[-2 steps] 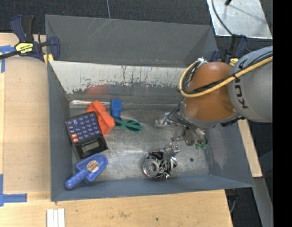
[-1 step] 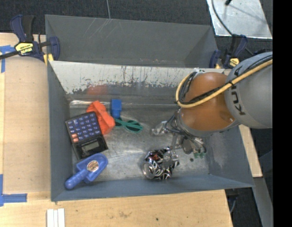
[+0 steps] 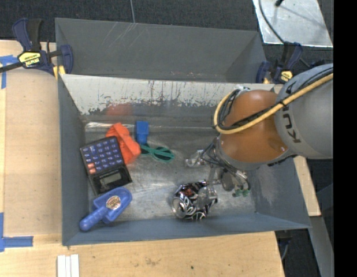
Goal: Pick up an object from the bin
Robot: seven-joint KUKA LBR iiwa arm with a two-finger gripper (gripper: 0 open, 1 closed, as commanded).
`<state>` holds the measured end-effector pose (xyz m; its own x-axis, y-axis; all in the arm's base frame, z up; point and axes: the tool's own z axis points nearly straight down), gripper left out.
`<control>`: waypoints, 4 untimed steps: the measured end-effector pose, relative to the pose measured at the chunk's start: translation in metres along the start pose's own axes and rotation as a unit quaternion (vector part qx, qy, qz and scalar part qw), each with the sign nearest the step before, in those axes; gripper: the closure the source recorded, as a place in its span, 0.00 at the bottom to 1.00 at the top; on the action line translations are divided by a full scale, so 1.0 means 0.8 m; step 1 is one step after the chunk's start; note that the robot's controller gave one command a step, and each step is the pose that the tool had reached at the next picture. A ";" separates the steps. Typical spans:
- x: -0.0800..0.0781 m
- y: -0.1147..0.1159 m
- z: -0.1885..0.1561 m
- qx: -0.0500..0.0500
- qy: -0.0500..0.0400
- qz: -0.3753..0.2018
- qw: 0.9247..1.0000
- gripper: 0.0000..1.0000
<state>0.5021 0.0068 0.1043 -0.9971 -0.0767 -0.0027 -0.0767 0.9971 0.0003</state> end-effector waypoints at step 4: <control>0.007 0.004 0.023 0.005 -0.003 -0.037 0.999 1.00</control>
Offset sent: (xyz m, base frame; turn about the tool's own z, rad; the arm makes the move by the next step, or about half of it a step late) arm -0.0120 0.0093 -0.0343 -0.0744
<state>0.4965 0.0095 0.0857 -0.9887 -0.1495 -0.0092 -0.1494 0.9887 -0.0098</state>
